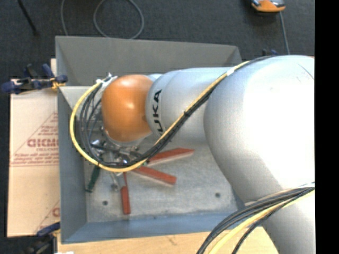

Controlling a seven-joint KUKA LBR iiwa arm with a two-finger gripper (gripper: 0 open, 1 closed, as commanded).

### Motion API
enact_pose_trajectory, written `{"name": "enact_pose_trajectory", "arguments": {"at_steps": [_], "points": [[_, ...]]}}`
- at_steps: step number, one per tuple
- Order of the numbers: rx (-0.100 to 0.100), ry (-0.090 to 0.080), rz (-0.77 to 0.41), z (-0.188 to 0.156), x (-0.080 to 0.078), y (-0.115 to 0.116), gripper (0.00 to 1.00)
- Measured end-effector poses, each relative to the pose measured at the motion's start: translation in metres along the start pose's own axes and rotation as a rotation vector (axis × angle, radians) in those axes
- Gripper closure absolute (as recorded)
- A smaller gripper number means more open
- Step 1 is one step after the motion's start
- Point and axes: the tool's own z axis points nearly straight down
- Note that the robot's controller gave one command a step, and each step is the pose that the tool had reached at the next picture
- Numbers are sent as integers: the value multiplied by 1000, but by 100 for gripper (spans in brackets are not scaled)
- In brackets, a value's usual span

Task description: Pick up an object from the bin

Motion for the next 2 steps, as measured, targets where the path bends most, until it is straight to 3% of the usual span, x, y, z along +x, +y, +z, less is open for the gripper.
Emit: {"name": "enact_pose_trajectory", "arguments": {"at_steps": [1,2], "points": [[1,-2,5,-1,-1,-1,100],[2,-10,-32,-161,19,30,100]]}}
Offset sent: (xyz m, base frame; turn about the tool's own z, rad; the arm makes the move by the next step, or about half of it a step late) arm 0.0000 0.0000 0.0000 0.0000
